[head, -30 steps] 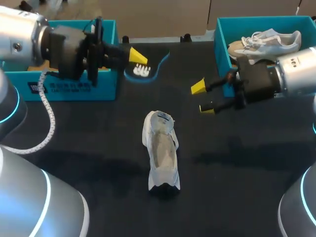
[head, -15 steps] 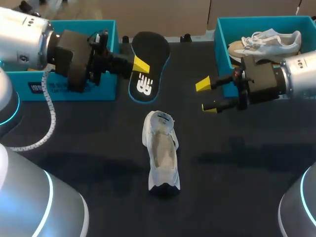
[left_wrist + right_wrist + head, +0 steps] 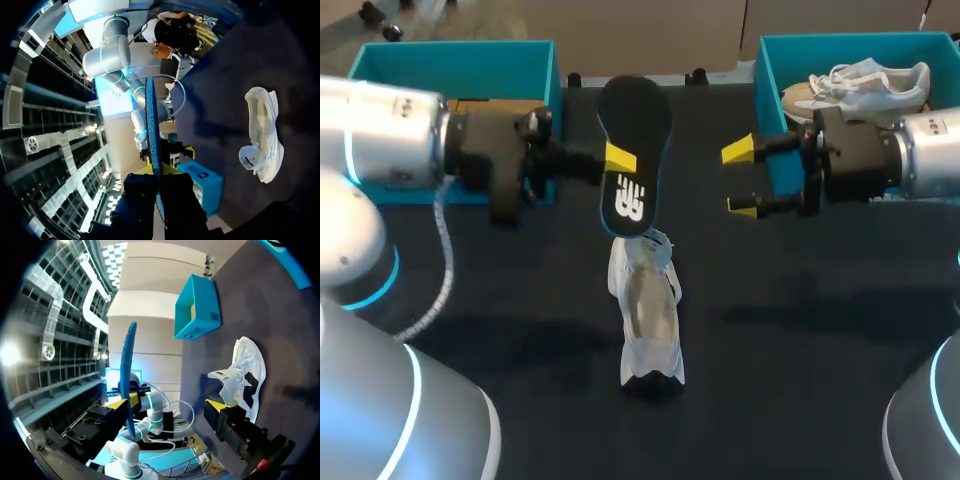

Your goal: Take the shoe out of the shoebox, open the shoe tongue, remove and reinsert the insole, then place the shoe into the shoebox

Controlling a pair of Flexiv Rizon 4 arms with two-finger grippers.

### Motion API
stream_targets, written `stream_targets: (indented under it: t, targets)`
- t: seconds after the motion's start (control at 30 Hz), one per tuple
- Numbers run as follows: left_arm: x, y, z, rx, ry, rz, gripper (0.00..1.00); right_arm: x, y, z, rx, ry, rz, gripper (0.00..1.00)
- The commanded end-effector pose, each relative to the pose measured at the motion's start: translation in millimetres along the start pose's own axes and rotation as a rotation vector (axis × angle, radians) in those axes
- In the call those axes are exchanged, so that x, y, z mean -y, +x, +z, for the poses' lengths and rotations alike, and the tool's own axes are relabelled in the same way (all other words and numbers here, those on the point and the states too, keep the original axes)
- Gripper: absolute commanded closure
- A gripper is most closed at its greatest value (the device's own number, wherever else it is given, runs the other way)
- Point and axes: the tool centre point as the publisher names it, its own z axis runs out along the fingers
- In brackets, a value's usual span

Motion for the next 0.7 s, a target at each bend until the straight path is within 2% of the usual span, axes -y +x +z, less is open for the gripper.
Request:
stream_targets:
  t: [0.03, 0.33, 0.57, 0.7]
  targets:
    - [3, 6.3, 6, 0.037, -0.014, 0.004, 1.0, -5.4, 0.4, 5, 0.005, 0.008, 0.0, 0.0]
    - [3, 6.3, 6, 0.037, -0.014, 0.004, 1.0, -5.4, 0.4, 5, 0.005, 0.008, 0.0, 0.0]
    - [-8, 25.6, 21, -0.001, -0.068, 0.038, 1.0, -16.2, 6.1, 10, -0.003, -0.022, 0.003, 0.0]
    - [-11, 32.6, 32, -0.01, -0.072, 0.034, 1.0, -22.0, 13.5, 17, 0.01, -0.021, -0.008, 0.0]
